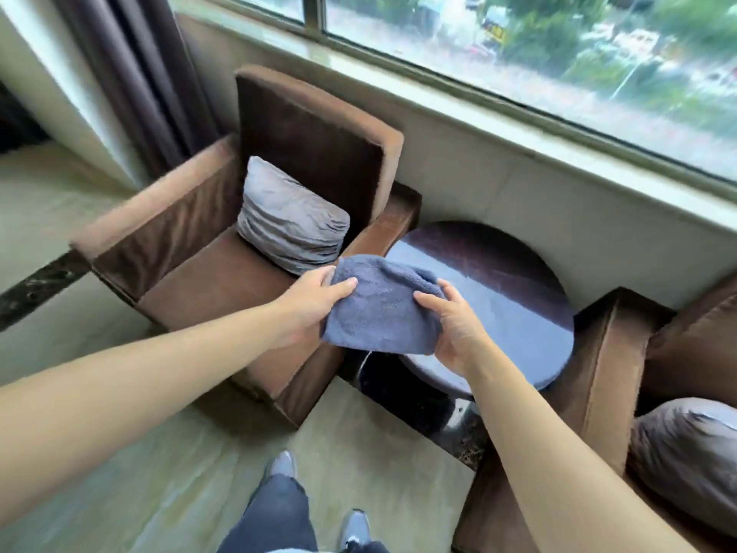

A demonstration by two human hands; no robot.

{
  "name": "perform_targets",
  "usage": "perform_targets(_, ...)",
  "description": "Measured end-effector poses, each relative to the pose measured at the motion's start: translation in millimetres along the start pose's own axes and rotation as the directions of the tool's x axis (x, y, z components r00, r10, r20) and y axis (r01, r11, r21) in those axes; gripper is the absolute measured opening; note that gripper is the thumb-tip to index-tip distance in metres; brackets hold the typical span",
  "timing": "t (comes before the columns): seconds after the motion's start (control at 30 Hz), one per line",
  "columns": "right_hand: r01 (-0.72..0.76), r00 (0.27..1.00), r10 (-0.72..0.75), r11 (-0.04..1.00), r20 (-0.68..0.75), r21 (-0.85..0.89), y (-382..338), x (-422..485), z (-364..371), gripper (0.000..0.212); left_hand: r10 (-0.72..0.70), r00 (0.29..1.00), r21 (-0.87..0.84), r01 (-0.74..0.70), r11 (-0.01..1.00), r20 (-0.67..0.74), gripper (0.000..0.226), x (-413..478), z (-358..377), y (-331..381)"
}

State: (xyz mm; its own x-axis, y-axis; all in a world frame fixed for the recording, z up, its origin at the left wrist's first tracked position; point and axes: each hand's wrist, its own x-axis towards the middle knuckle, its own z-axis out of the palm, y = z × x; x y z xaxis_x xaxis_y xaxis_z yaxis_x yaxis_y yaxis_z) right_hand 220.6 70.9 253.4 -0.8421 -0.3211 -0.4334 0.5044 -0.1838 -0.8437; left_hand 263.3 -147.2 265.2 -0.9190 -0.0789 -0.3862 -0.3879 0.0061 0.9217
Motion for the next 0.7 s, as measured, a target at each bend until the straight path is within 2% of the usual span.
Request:
perform_targets(0.13,0.056,0.995,-0.044,0.986,0.084,-0.158,1,-5,84,0.03,0.068,0.983,-0.005,-0.07,0.998,-0.168,0.032,-50,-74,-3)
perform_targets(0.2,0.069,0.99,-0.039,0.972,0.134,-0.223,12,-6,139,0.021,0.072,0.955,-0.02,-0.081,0.996,-0.286,0.032,-79,-119,-15)
perform_targets(0.27,0.08,0.98,-0.019,0.949,0.198,-0.304,28,-2,195,0.015,0.065,0.917,-0.042,-0.089,0.995,-0.394,0.028,-107,-163,-29)
perform_targets(0.4,0.159,0.948,-0.005,0.875,0.318,-0.458,71,7,319,0.019,0.024,0.811,-0.092,-0.095,0.991,-0.585,0.026,-170,-262,-61)
perform_targets(0.57,0.191,0.895,0.069,0.833,0.44,-0.52,135,0,470,0.027,0.033,0.693,-0.072,-0.121,0.99,-0.72,0.01,-247,-391,-80)
perform_targets(0.7,0.168,0.88,0.106,0.843,0.463,-0.512,175,0,559,0.027,-0.006,0.63,-0.074,-0.083,0.994,-0.776,0.02,-279,-479,-90)
